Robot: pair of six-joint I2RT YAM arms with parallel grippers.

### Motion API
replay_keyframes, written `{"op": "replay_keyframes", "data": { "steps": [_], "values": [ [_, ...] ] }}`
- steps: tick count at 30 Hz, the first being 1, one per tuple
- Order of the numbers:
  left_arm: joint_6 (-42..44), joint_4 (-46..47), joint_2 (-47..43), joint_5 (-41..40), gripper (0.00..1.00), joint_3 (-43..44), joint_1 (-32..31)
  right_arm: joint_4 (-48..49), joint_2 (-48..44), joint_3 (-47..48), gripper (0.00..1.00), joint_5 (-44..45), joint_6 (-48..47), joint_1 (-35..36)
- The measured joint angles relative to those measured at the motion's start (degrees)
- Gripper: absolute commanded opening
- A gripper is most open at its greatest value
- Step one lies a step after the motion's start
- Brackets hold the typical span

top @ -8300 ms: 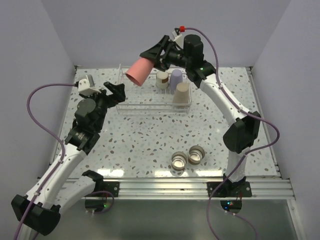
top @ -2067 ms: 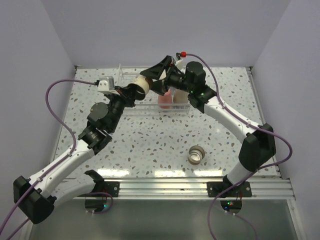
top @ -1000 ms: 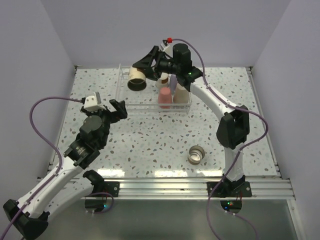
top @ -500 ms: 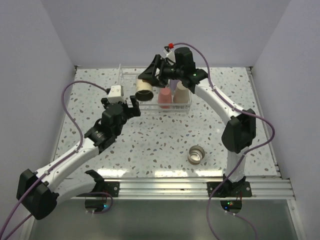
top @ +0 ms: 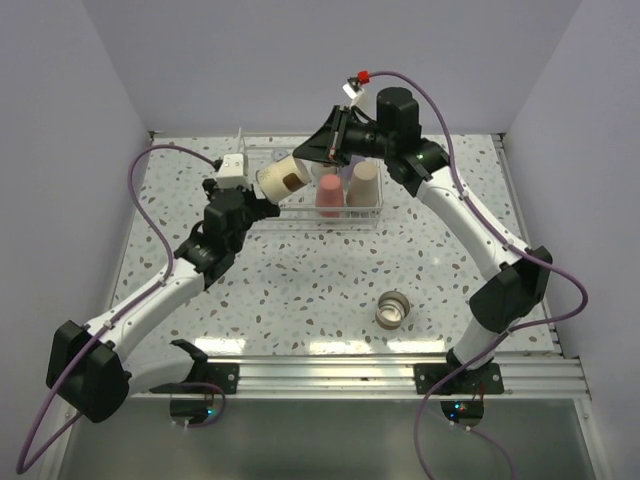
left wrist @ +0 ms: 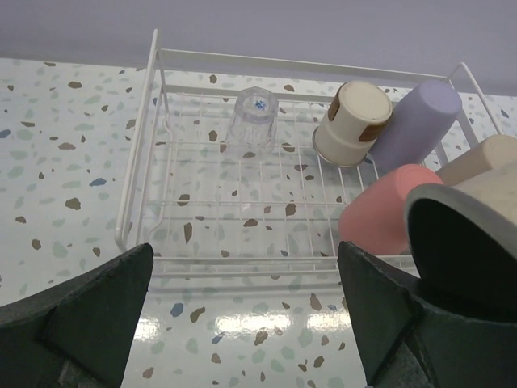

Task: Load the cups into the dish rack

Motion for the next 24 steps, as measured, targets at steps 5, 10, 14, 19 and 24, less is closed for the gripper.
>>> {"op": "replay_keyframes", "data": {
  "steps": [5,10,14,19,24],
  "values": [
    [0.09,0.07,0.2,0.96,1.0,0.0,0.33,-0.55,-0.07,-0.48,0.08,-1.4,-0.07,0.48],
    [-0.02,0.46,0.59,2.89,0.85,-0.02,0.33,-0.09,0.11,-1.14,0.09,-1.44,0.17,0.39],
    [-0.24,1.38,0.59,5.25,0.48,-0.04,0.44,0.26,0.26,-1.16,0.1,-1.38,0.26,0.31],
    [-0.07,4.33,0.59,8.94,0.13,-0.31,0.52,0.33,0.28,-1.22,0.11,-1.29,0.2,0.31],
    [0.9,5.11,0.59,12.02,0.0,-0.44,0.81,0.7,1.81,-0.57,0.15,-0.83,0.15,0.24]
  ]
}}
